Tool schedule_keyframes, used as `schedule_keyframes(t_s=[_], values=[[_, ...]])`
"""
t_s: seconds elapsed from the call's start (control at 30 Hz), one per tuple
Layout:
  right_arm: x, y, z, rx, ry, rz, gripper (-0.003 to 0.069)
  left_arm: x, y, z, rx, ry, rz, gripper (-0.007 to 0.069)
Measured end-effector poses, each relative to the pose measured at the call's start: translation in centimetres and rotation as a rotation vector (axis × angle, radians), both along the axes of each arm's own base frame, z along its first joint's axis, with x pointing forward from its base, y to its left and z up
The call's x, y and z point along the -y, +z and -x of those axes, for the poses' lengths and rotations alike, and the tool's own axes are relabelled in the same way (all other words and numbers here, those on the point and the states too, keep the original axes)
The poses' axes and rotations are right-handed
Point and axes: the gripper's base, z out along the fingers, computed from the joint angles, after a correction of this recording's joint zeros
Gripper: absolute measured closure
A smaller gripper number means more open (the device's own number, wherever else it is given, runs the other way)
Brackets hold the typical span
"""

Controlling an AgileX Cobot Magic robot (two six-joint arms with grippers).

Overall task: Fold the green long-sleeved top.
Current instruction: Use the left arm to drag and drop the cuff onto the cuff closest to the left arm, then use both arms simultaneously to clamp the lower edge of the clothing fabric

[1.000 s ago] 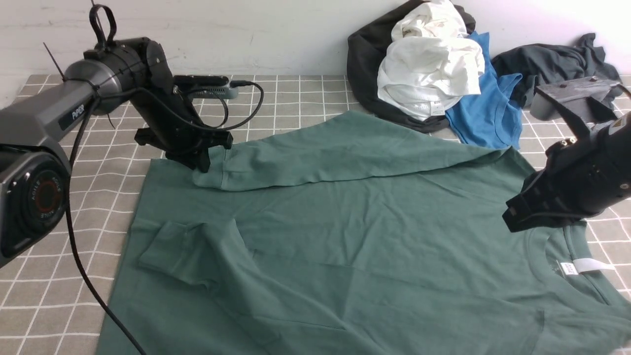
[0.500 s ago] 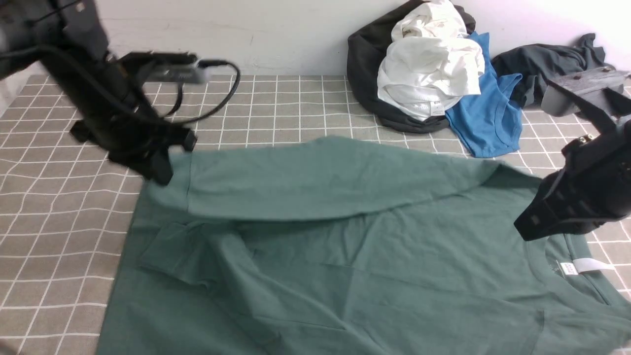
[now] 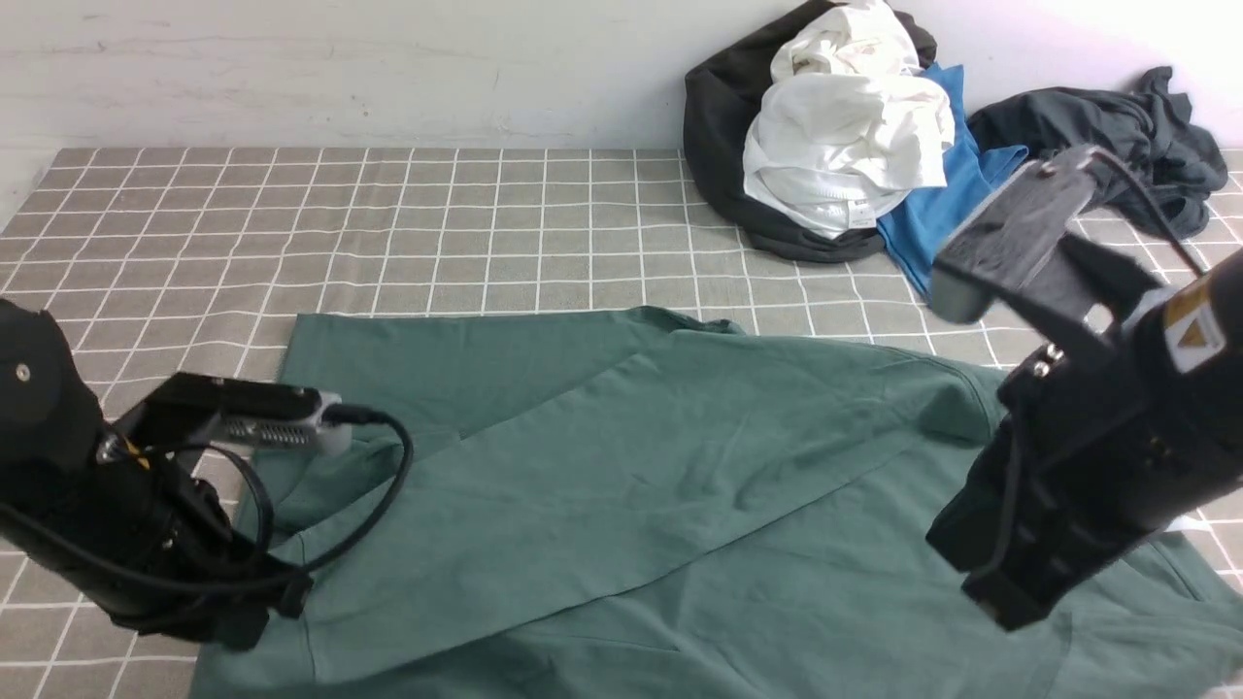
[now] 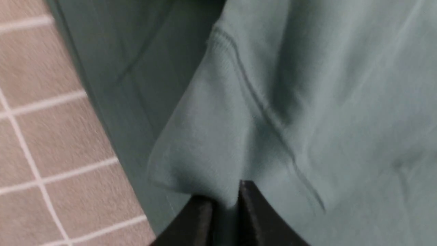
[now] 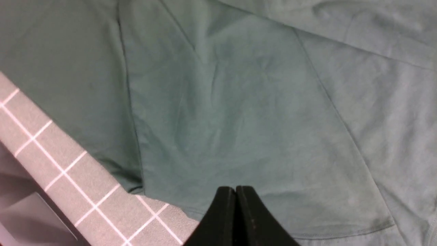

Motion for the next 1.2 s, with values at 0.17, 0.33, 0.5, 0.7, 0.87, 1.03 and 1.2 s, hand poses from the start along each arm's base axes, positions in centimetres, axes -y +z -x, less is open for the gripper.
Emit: schedule_keyframes(t_s=[0.17, 0.33, 0.5, 0.7, 0.87, 1.03, 1.2], values=[[-1.1, 0.4, 1.4, 0.013, 0.063, -0.009, 0.0673, 0.3, 0.0, 0.8, -0.082, -0.009, 0.021, 0.0347], [-0.3, 1.2, 3.3, 0.037, 0.076, -0.041, 0.0673, 3.1, 2.6, 3.9, -0.088, -0.233, 0.051, 0.0191], [0.6, 0.6, 4.4, 0.031, 0.074, -0.037, 0.0673, 5.1, 2.5, 8.1, -0.096, -0.503, -0.007, 0.0192], [1.4, -1.7, 5.2, -0.025, 0.074, 0.014, 0.0673, 5.2, -2.1, 12.7, -0.173, -0.882, -0.204, 0.0201], [1.6, -3.0, 5.4, -0.061, 0.074, 0.043, 0.0673, 6.4, -2.8, 13.0, -0.081, -1.041, -0.225, 0.0201], [1.6, -3.2, 5.5, -0.065, 0.079, 0.049, 0.0673, 6.9, -4.0, 12.7, -0.083, -1.078, -0.232, 0.0167], [1.7, -3.2, 5.5, -0.064, 0.084, 0.051, 0.0673, 6.9, -5.8, 12.7, -0.175, -1.102, -0.256, 0.0104]])
